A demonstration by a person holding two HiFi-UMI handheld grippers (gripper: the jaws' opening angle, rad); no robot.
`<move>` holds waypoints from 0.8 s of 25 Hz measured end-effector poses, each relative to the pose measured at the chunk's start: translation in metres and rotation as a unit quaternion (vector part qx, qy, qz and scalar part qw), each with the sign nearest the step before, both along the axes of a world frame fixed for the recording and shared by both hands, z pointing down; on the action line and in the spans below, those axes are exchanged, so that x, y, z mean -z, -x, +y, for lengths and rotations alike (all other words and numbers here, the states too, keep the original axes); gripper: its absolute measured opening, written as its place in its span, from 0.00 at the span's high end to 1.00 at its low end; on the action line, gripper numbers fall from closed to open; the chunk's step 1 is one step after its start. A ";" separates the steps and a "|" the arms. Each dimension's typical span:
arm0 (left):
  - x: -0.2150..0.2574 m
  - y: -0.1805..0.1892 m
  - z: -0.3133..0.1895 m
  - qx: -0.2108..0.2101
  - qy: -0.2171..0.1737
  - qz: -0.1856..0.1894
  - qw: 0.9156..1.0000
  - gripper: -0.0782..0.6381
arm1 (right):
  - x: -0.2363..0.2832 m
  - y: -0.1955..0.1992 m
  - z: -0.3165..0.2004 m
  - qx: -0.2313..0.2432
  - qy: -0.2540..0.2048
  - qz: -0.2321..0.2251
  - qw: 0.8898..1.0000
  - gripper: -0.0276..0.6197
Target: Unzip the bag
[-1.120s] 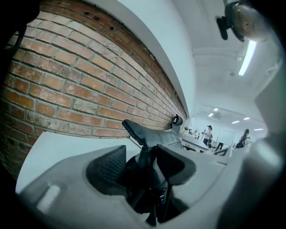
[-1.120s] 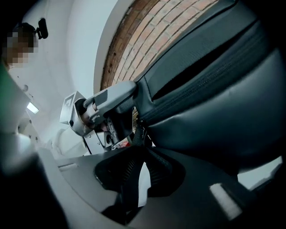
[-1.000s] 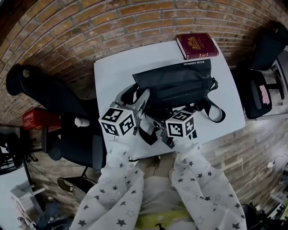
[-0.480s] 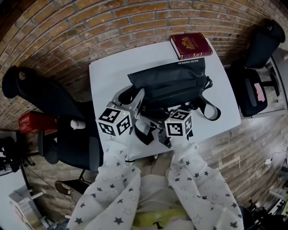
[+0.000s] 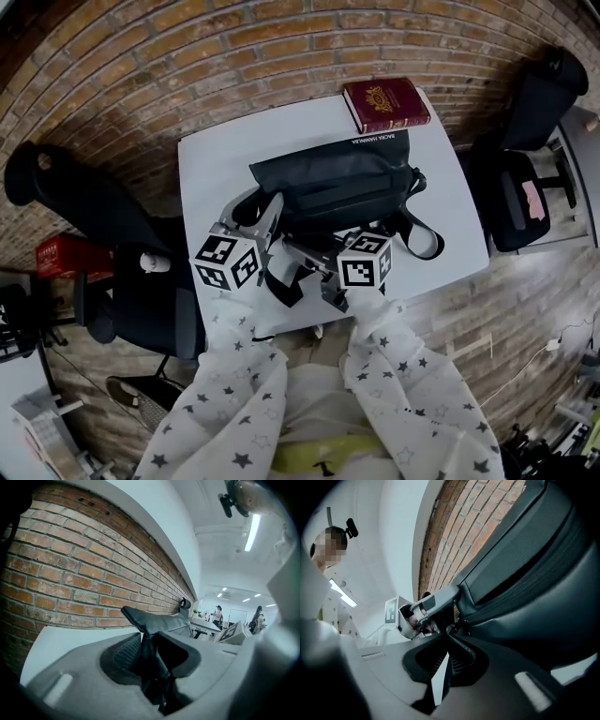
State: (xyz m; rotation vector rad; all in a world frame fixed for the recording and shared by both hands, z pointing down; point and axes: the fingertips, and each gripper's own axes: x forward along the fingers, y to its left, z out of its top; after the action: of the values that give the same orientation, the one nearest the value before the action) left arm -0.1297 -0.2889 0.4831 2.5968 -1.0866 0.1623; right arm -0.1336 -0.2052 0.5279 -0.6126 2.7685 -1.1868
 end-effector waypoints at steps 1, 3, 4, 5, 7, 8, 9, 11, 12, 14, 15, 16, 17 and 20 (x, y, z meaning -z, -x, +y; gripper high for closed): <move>0.000 0.000 0.000 0.004 0.000 -0.001 1.000 0.74 | 0.001 -0.003 -0.001 0.000 0.001 -0.002 1.000 0.93; 0.000 0.000 0.000 0.013 0.002 -0.004 1.000 0.74 | 0.004 -0.010 -0.003 -0.001 0.002 -0.006 1.000 0.93; 0.000 0.000 0.000 0.017 0.003 -0.006 1.000 0.74 | 0.005 -0.013 -0.004 -0.002 0.003 -0.007 1.000 0.93; 0.000 0.000 0.000 0.022 0.004 -0.007 1.000 0.74 | 0.005 -0.016 -0.005 -0.003 0.004 -0.007 1.000 0.93; 0.000 0.000 0.000 0.031 0.005 -0.011 0.999 0.74 | 0.004 -0.020 -0.006 0.000 0.006 -0.003 1.000 0.93; 0.000 0.000 0.000 0.035 0.005 -0.012 0.999 0.74 | 0.004 -0.022 -0.006 0.002 0.007 -0.001 1.000 0.93; 0.000 0.000 0.000 0.038 0.006 -0.012 0.999 0.74 | 0.003 -0.023 -0.006 0.002 0.008 0.000 1.000 0.93; 0.000 -0.001 0.001 0.042 0.006 -0.014 0.999 0.74 | 0.003 -0.026 -0.007 0.002 0.009 0.001 1.000 0.93; 0.000 -0.001 0.001 0.045 0.006 -0.015 0.999 0.74 | 0.003 -0.028 -0.008 0.001 0.009 0.001 1.000 0.93; 0.000 0.000 0.000 0.051 0.005 -0.017 0.999 0.74 | 0.003 -0.029 -0.009 0.003 0.008 0.000 1.000 0.93; 0.000 0.000 0.000 0.053 0.005 -0.017 0.998 0.74 | 0.003 -0.029 -0.010 0.005 0.008 -0.001 1.000 0.93; 0.000 0.000 0.000 0.055 0.005 -0.017 0.998 0.74 | 0.003 -0.030 -0.010 0.007 0.009 -0.001 1.000 0.93; 0.000 0.000 0.000 0.057 0.005 -0.017 0.998 0.74 | 0.003 -0.030 -0.010 0.009 0.009 -0.001 1.000 0.93; 0.001 0.000 0.000 0.062 0.004 -0.019 0.998 0.74 | 0.004 -0.034 -0.013 0.006 0.006 -0.002 1.000 0.93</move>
State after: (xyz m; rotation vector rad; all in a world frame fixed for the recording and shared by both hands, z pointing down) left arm -0.1297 -0.2887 0.4825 2.5198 -1.2551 0.1875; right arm -0.0999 -0.2185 0.5239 -0.5941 2.7676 -1.2065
